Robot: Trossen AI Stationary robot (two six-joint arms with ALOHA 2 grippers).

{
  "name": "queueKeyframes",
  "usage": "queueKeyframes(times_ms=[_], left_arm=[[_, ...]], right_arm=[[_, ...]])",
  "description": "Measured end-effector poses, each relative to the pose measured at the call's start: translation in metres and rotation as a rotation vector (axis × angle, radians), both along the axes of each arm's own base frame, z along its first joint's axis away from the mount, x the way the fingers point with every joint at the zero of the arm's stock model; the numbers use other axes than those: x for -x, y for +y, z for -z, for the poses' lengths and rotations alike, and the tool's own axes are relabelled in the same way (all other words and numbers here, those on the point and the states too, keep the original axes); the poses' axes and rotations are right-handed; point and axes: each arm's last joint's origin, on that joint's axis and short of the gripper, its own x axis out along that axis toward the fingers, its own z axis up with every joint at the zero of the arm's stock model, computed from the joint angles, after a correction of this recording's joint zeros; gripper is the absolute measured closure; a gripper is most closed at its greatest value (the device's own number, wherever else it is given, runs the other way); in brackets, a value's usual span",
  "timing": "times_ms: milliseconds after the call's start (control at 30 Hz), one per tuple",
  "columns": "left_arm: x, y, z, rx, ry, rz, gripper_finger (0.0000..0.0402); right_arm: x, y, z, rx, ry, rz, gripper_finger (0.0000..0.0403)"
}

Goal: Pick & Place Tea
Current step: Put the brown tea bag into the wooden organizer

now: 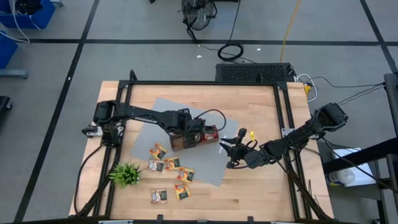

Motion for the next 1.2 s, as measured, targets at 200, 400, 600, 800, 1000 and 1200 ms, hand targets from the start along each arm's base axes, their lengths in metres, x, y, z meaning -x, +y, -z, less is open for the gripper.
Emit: queueKeyframes(times_ms=[200, 400, 600, 800, 1000, 1200], left_arm=[[0.000, -0.001, 0.000, 0.020, 0.013, 0.065, 0.0128], [-0.006, 0.003, 0.003, 0.022, -0.050, 0.127, 0.0128], [-0.007, 0.010, 0.003, 0.049, -0.061, 0.105, 0.0128], [-0.004, 0.015, 0.004, 0.123, -0.054, 0.076, 0.0128], [-0.004, 0.016, 0.004, 0.190, -0.060, 0.082, 0.0128], [-0.005, 0.017, 0.005, 0.183, -0.055, 0.097, 0.0128]], right_arm=[[0.000, 0.000, 0.000, 0.000, 0.000, 0.000, 0.0330], [0.000, 0.000, 0.000, 0.000, 0.000, -0.001, 0.0330], [0.000, 0.001, 0.000, -0.011, 0.005, -0.029, 0.0330], [0.000, 0.001, 0.000, -0.012, 0.005, -0.029, 0.0330], [-0.001, 0.001, 0.000, -0.019, 0.006, -0.045, 0.0330], [-0.001, 0.001, 0.000, -0.020, 0.004, -0.044, 0.0330]])
